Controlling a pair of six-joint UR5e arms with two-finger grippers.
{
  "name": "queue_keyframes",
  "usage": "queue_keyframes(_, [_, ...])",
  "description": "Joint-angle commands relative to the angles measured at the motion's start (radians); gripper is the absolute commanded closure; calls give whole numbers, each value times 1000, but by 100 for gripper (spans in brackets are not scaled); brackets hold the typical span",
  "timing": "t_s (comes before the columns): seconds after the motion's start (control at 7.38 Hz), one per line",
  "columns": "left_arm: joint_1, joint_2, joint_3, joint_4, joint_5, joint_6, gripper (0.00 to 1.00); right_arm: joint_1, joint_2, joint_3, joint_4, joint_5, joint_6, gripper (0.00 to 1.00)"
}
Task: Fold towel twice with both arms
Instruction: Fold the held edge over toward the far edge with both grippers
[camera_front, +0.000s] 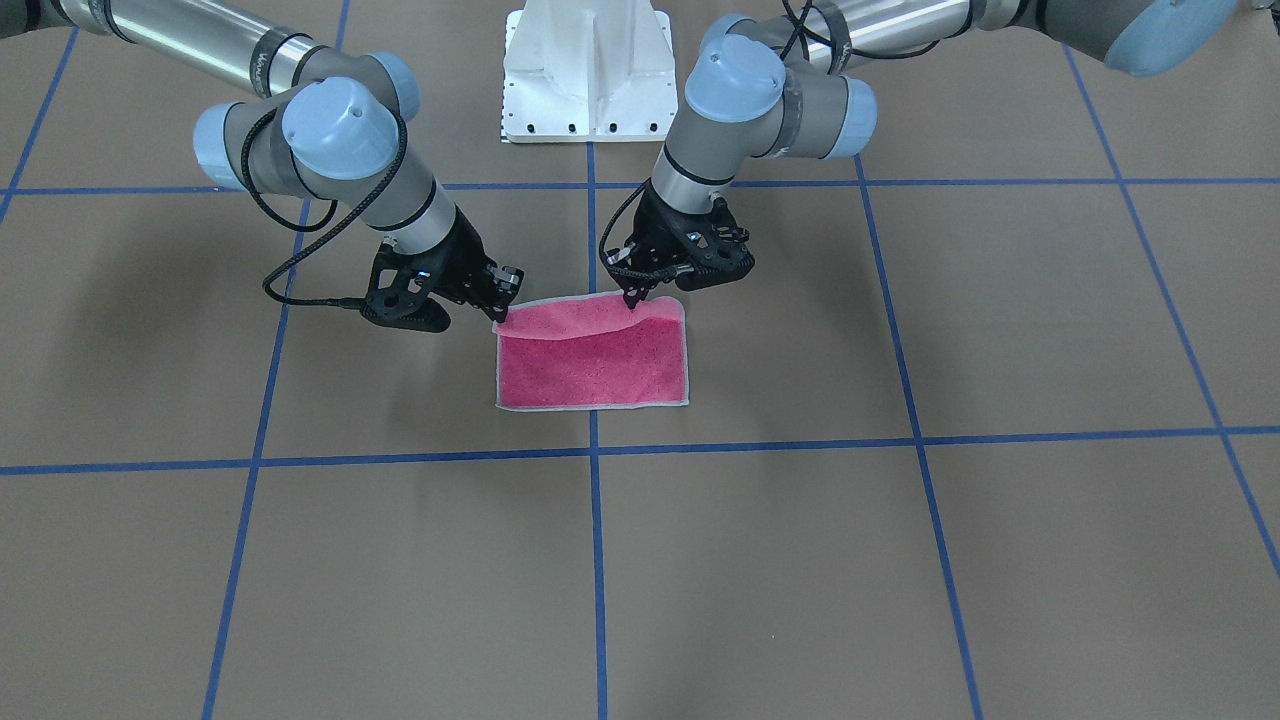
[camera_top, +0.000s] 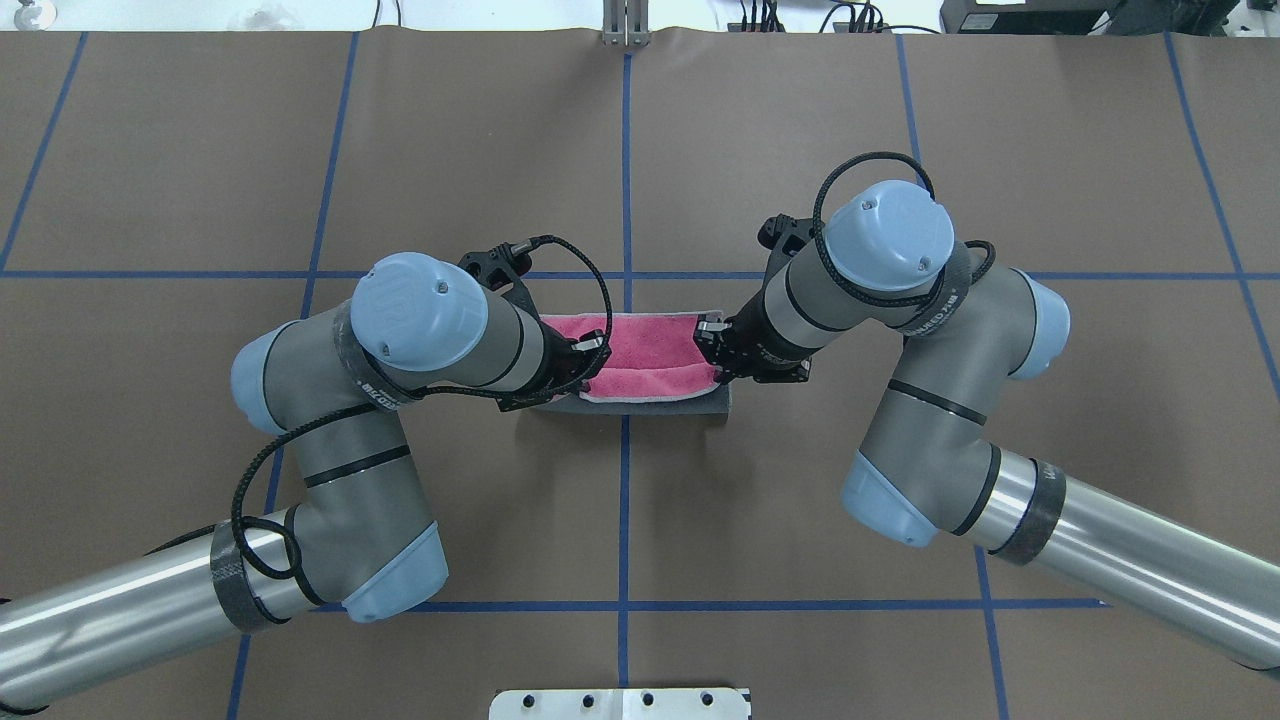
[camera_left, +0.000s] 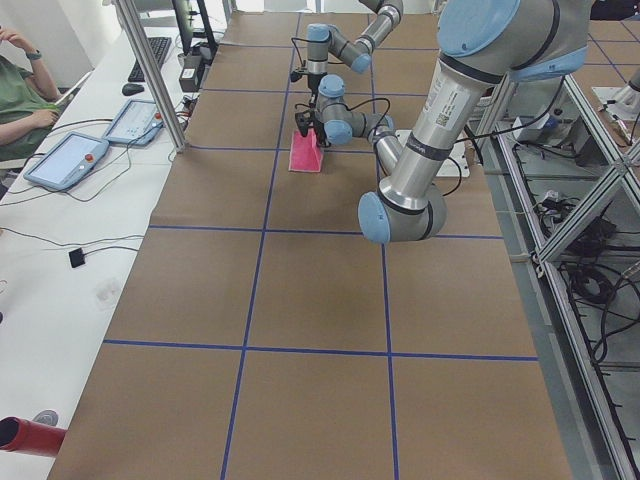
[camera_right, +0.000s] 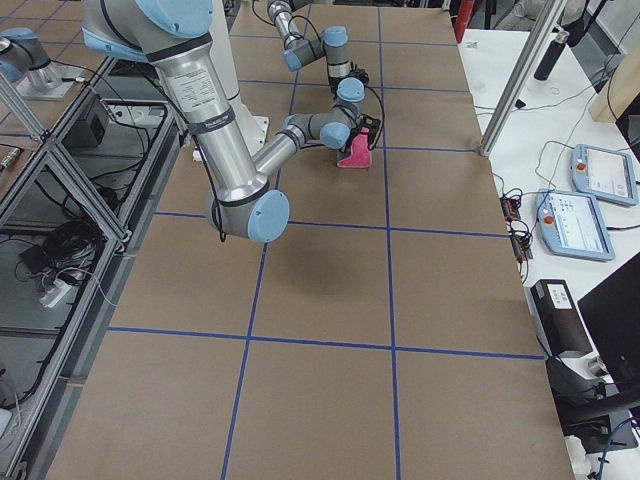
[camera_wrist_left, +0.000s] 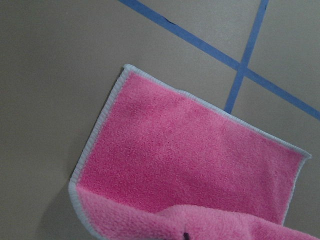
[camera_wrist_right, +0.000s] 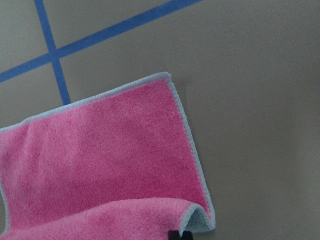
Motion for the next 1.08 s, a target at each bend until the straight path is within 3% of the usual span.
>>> queue_keyframes(0.0, [-19,-37,54,-3,0,-1,100,15,1,-6,0,1,-1,100])
queue_keyframes(0.95, [-42,-51,101,-4,0,-2,100,32,53,-84,0,-1,-1,100])
